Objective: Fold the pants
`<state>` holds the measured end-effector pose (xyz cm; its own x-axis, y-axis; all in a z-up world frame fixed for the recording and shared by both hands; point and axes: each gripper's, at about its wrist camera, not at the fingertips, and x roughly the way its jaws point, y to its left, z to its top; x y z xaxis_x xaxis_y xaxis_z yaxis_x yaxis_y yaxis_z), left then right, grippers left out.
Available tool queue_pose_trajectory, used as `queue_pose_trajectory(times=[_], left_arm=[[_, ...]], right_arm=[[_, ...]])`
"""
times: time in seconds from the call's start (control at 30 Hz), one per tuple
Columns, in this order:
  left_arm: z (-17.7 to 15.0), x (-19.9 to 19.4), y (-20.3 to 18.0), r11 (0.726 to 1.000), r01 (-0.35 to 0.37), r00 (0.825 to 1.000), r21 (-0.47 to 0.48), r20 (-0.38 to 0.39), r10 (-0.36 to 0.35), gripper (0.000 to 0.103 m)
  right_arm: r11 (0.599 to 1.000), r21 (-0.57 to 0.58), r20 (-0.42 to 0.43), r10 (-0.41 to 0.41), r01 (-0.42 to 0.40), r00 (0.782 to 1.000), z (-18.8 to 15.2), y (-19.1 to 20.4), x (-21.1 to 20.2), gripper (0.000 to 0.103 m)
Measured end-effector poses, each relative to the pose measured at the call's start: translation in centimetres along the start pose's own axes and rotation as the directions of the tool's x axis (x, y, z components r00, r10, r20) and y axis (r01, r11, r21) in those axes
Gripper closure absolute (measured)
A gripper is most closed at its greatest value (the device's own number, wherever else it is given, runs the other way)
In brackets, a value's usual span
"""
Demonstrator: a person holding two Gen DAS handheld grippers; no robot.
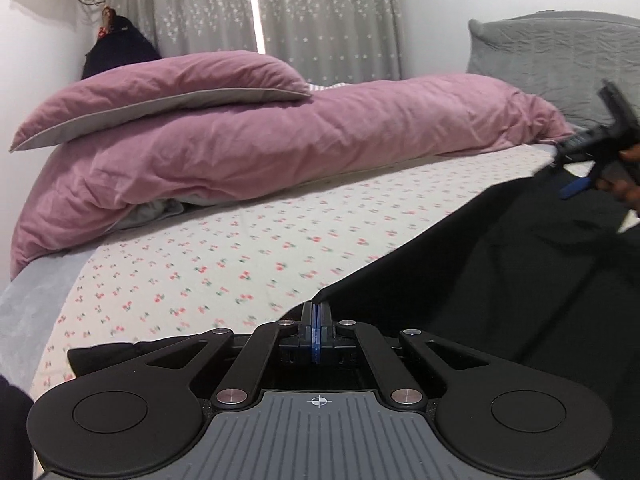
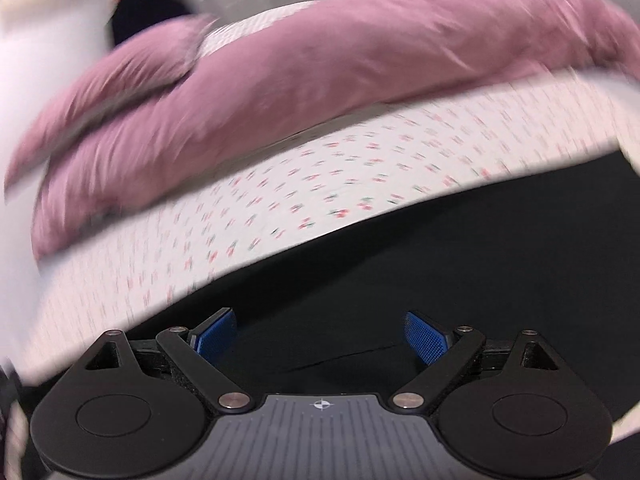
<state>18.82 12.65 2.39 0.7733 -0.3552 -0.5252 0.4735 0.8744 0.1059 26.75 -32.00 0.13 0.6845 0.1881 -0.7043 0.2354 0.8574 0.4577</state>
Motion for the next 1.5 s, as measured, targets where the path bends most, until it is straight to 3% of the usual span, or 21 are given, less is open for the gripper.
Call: queue_pose_trajectory(times=[0.17, 0.37, 0.47, 0.53, 0.57, 0.63, 0.77, 1.03, 1.17, 1.3, 1.47, 1.5], left_arm=[[-1.3, -2.2, -1.6, 0.999, 0.034, 0.999, -0.011, -0.029, -0.034, 0.103], [-2.9, -3.6, -2.5, 0.997, 0.067, 0.994, -0.034, -0.081, -0.070, 0.103], [-3.3, -3.9, -2.8, 0.998, 0.058, 0.994, -0.037, -0.090, -0.061, 0.103], [-3.3, -3.8, -2.7, 0.998, 0.046, 0.994, -0.048, -0.092, -0.051, 0.103], [-3.2, -3.8, -2.7, 0.998, 0.041, 0.995, -0.053, -0.092, -0.045, 0.103], [-3.0, -4.0, -2.5, 0.998, 0.029, 0.996, -0.064, -0.085, -0.034, 0.103], [-2.5, -5.3, -2.2, 0.996, 0.013, 0.997, -0.087, -0.071, -0.020, 0.103], [-3.9, -8.8, -1.6, 0.982, 0.015, 0.992, -0.189, -0.122, -0.038, 0.103], [-5.6, -10.2, -1.3, 0.959, 0.025, 0.985, -0.282, -0.160, -0.072, 0.103], [-7.5, -11.1, -1.0, 0.929, 0.017, 0.977, -0.370, -0.190, -0.094, 0.100], [-9.5, -12.9, -0.8, 0.900, -0.018, 0.977, -0.435, -0.200, -0.078, 0.090], [-9.8, -13.3, -0.6, 0.891, -0.033, 0.980, -0.452, -0.192, -0.061, 0.082]], right_arm=[[0.966, 0.253, 0.026, 0.050, -0.055, 0.998, 0.2, -4.2, 0.7, 0.013], [0.935, 0.349, 0.055, 0.046, -0.062, 0.997, 0.0, -6.3, 1.7, 0.033], [0.935, 0.351, 0.070, 0.028, -0.051, 0.997, 0.4, -6.9, 1.7, 0.056], [0.935, 0.352, 0.083, 0.008, -0.037, 0.996, 0.7, -7.4, 1.8, 0.097], [0.939, 0.342, 0.101, 0.001, -0.036, 0.995, 0.7, -7.2, 1.3, 0.099], [0.953, 0.299, 0.154, -0.007, -0.040, 0.988, 0.7, -6.9, 0.0, 0.100], [0.994, 0.109, 0.226, -0.017, -0.008, 0.974, 0.2, -4.5, -4.9, 0.100], [0.996, -0.079, 0.234, -0.020, 0.040, 0.972, -4.3, -3.5, -14.7, 0.100], [0.992, -0.099, 0.202, -0.056, 0.077, 0.978, -7.4, -3.7, -16.8, 0.100], [0.987, -0.101, 0.126, -0.111, 0.124, 0.986, -9.9, -4.2, -16.3, 0.100], [0.987, -0.063, 0.026, -0.149, 0.150, 0.988, -13.2, -6.9, -15.1, 0.099], [0.986, -0.065, -0.007, -0.153, 0.152, 0.988, -14.0, -7.4, -14.8, 0.095]])
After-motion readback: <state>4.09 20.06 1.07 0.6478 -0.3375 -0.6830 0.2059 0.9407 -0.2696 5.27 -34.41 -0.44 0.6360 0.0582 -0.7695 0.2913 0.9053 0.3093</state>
